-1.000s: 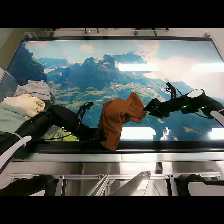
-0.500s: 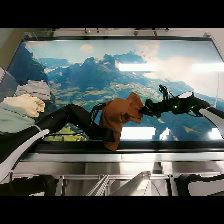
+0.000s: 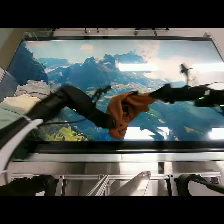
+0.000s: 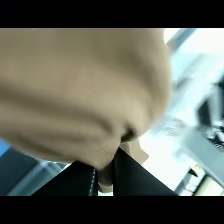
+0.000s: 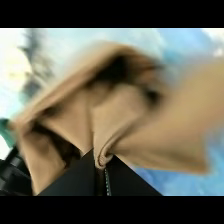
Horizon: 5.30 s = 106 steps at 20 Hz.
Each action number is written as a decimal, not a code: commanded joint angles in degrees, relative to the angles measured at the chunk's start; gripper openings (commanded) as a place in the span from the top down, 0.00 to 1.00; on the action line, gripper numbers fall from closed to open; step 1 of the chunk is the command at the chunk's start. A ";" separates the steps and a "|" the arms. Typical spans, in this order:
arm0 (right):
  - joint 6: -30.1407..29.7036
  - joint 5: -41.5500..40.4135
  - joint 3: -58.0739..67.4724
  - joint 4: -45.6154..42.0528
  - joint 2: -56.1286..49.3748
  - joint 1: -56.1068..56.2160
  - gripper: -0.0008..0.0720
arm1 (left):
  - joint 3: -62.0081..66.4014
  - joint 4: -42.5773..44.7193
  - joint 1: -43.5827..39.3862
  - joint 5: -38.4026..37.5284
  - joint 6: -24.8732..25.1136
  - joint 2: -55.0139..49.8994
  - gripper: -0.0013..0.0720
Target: Fold the shirts.
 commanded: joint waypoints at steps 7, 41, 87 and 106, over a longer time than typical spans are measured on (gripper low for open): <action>-3.61 -5.22 4.87 7.93 50.10 -16.61 0.97 | 20.90 0.00 21.16 9.70 -1.11 30.58 0.95; 17.05 -3.21 32.15 -18.73 -38.69 -14.75 0.40 | -20.76 0.37 36.44 5.73 2.51 6.14 0.01; -1.44 -4.57 29.14 1.51 40.37 -18.14 0.97 | 52.98 -17.44 28.76 18.73 -0.66 10.27 0.95; 10.29 -6.54 25.59 -16.65 -18.21 -9.77 0.30 | 32.20 -17.40 34.12 22.58 -0.07 -30.84 0.01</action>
